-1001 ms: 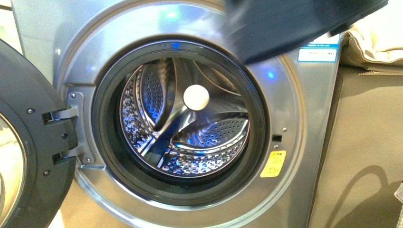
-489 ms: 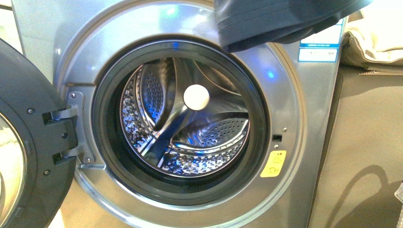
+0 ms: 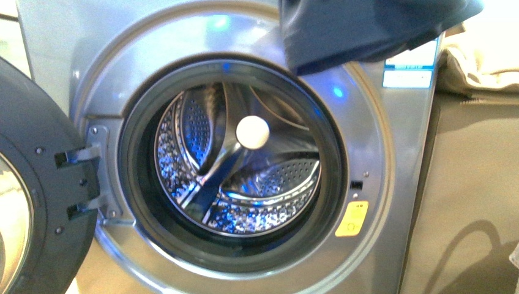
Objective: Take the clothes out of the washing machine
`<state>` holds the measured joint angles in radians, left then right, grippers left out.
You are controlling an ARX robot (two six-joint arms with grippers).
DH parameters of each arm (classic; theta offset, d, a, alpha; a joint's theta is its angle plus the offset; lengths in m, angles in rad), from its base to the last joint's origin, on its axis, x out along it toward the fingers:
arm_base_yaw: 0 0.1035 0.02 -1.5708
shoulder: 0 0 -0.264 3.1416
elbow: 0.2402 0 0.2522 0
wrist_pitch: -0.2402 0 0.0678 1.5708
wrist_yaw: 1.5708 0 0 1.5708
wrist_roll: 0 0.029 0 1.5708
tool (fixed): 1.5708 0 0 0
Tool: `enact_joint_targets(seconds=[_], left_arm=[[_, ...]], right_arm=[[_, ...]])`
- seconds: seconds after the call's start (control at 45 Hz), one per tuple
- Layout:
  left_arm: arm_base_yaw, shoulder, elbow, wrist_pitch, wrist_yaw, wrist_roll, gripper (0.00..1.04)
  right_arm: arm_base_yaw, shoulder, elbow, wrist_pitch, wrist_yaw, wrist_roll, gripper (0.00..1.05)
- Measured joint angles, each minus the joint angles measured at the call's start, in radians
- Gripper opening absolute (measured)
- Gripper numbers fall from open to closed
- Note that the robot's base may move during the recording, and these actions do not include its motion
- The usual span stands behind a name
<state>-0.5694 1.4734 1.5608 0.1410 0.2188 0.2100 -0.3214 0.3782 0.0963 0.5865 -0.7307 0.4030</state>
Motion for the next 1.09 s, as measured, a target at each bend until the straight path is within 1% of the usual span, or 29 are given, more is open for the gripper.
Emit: enact_joint_targets(seconds=[0.022,0.089,0.267,0.423,0.556,0.756,0.868,0.956,1.09], left_arm=[[0.0,0.0,0.0,0.0,0.0,0.0,0.15],[0.0,0.0,0.0,0.0,0.0,0.0,0.15],[0.0,0.0,0.0,0.0,0.0,0.0,0.15],[0.0,0.0,0.0,0.0,0.0,0.0,0.15],[0.0,0.0,0.0,0.0,0.0,0.0,0.15],[0.0,0.0,0.0,0.0,0.0,0.0,0.15],[0.0,0.0,0.0,0.0,0.0,0.0,0.15],[0.0,0.0,0.0,0.0,0.0,0.0,0.15],[0.0,0.0,0.0,0.0,0.0,0.0,0.15]], right_arm=[[-0.002,0.042,0.028,0.035,-0.004,0.001,0.97],[0.006,0.122,0.088,0.078,0.0,-0.005,0.97],[0.063,0.271,0.232,0.106,0.026,-0.048,0.97],[0.158,0.36,0.376,0.084,0.065,-0.112,0.97],[0.265,0.433,0.496,0.039,0.107,-0.179,0.97],[0.453,0.582,0.666,-0.009,0.224,-0.311,0.97],[0.519,0.652,0.718,-0.013,0.281,-0.389,0.97],[0.549,0.701,0.747,-0.002,0.323,-0.459,0.97],[0.56,0.755,0.782,0.042,0.384,-0.539,0.97]])
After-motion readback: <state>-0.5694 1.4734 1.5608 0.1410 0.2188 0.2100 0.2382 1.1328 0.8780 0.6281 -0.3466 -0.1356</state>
